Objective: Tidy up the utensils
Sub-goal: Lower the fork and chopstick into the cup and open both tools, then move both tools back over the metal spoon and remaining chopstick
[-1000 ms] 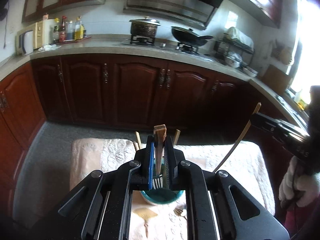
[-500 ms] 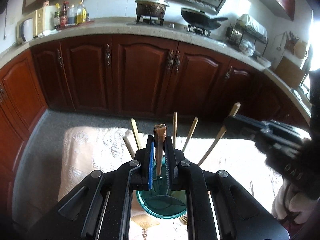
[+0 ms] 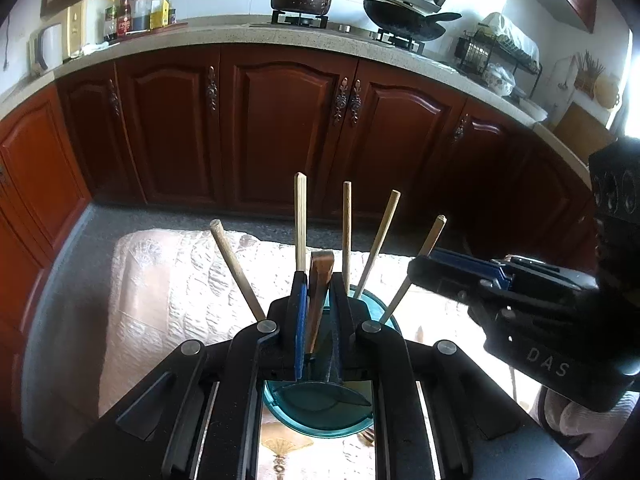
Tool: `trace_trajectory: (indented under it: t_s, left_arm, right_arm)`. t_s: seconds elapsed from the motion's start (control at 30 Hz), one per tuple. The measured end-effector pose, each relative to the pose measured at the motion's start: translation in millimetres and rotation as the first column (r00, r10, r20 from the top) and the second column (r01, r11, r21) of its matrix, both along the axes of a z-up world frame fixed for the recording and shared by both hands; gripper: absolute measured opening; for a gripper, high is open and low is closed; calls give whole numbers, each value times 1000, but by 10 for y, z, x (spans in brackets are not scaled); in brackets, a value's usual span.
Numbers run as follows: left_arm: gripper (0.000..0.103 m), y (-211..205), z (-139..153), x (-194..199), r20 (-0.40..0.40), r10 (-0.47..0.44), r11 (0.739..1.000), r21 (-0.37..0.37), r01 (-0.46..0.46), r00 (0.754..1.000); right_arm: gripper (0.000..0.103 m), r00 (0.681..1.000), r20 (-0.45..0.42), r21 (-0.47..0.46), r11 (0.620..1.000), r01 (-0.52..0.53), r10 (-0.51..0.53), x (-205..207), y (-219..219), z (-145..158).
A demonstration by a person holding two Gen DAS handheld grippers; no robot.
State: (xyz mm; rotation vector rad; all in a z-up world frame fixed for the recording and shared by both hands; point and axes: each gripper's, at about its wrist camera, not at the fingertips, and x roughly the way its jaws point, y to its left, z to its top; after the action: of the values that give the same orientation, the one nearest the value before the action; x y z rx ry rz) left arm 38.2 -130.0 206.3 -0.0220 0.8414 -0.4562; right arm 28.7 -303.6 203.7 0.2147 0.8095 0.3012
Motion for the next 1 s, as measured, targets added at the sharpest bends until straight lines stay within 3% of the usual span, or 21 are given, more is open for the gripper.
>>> trace_trajectory:
  t_s: [0.23, 0.33, 0.4, 0.6, 0.8, 1.0]
  left_arm:
    - [10, 44, 8, -81, -11, 0, 1000, -17, -1, 1000]
    - [19, 47, 26, -140, 2, -2, 1000, -13, 2, 1000]
    - [31, 51, 40, -182, 11, -7, 1000, -14, 7, 1000]
    - [34, 49, 86, -249, 12, -11, 1000, -15, 12, 1000]
    - [45, 35, 264, -442, 72, -19, 1000, -16, 20, 997]
    - [48, 23, 438, -637, 132, -34, 999, 0, 34, 991]
  right_arm:
    - [22, 999, -23, 10, 1000, 22, -22, -91, -67, -51]
    - [23, 999, -29, 18, 999, 26, -25, -157, -69, -72]
    - [25, 999, -34, 21, 999, 28, -27, -206, -75, -87]
    - [26, 998, -48, 27, 999, 39, -38, -363, -105, -110]
    - [26, 998, -33, 7, 999, 50, -50, -554, -112, -67]
    - [31, 997, -10, 5, 997, 73, -73, -815, -151, -19]
